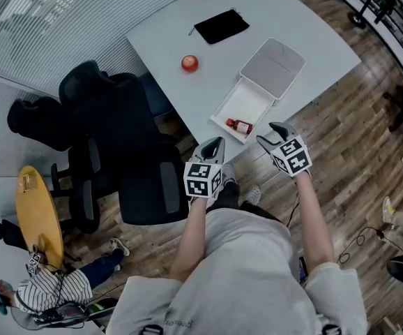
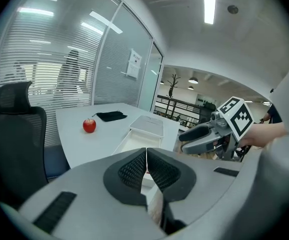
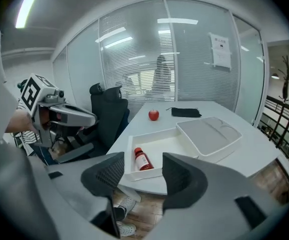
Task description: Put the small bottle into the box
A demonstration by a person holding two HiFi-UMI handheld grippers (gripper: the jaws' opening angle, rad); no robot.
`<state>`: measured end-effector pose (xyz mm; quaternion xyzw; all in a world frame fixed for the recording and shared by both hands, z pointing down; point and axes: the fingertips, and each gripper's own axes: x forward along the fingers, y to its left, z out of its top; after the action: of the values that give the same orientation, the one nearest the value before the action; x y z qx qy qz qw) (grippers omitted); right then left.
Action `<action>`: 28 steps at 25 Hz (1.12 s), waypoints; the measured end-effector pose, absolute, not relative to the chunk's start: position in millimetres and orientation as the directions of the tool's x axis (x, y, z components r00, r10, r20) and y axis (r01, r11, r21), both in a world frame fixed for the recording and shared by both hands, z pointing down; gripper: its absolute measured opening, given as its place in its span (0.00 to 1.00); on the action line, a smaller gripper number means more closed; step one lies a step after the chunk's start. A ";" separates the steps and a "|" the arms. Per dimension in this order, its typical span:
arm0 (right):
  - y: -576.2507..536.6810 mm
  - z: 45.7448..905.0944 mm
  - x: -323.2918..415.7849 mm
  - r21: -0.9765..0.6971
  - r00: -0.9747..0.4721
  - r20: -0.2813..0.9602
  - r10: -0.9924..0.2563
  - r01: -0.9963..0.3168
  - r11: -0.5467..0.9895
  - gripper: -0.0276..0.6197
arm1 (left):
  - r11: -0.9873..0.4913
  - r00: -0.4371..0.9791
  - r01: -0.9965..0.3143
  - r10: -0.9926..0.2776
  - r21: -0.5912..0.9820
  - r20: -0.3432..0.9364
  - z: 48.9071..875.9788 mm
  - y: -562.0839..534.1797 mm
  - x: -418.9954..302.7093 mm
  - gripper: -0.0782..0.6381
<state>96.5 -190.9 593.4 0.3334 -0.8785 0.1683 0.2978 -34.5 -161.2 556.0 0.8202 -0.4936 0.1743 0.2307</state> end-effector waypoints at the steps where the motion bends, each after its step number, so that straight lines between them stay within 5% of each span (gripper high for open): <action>1: -187.5 591.4 97.6 -0.098 -0.600 0.629 -0.494 -0.692 0.716 0.42 | -0.409 0.455 -0.889 -0.730 0.206 0.511 555.2 -158.5 -32.3 0.15; 28: -133.1 592.5 112.5 -0.194 -0.555 0.501 -0.664 -0.820 0.538 0.38 | -0.402 0.452 -0.891 -0.741 0.211 0.496 565.9 -119.9 -15.8 0.15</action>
<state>112.5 -133.1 592.5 0.4332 -0.8567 0.2079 0.1873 -15.8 -119.9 565.9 0.8210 -0.4970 0.1642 0.2279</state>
